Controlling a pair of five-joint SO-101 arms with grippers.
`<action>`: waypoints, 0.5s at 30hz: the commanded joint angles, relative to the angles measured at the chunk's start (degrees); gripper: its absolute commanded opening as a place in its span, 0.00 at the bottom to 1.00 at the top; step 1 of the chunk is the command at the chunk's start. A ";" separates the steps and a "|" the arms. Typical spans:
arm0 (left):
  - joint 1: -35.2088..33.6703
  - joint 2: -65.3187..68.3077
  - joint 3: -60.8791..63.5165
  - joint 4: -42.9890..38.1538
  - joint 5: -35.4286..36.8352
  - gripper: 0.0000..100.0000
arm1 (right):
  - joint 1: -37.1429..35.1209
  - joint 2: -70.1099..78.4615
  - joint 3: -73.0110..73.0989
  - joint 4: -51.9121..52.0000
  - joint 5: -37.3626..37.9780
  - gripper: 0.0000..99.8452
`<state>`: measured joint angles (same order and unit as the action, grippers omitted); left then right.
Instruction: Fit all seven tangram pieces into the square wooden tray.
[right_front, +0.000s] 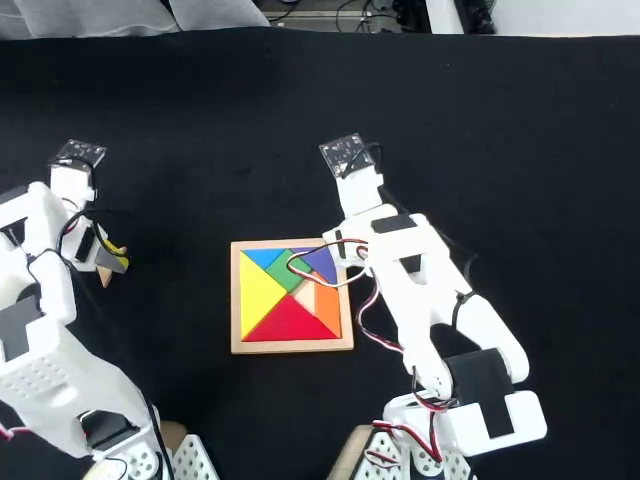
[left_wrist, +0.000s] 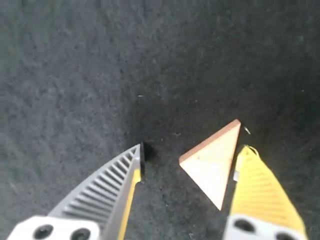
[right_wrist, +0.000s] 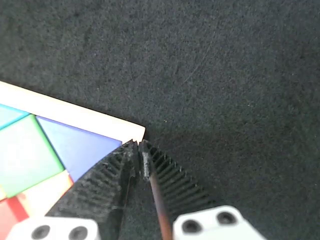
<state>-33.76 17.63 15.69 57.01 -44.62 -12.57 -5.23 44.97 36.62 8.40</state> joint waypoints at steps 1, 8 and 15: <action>-0.75 -0.26 1.63 0.26 -0.53 0.29 | 0.26 -0.22 -3.12 0.35 0.70 0.01; 1.98 -0.18 2.95 0.09 -0.26 0.29 | 0.26 -0.22 -3.03 0.35 0.70 0.01; 2.95 -0.09 3.03 -0.18 2.02 0.29 | 0.26 -0.22 -3.03 0.35 0.70 0.01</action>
<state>-32.35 17.27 17.71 56.57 -44.35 -12.57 -5.23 44.97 36.62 8.40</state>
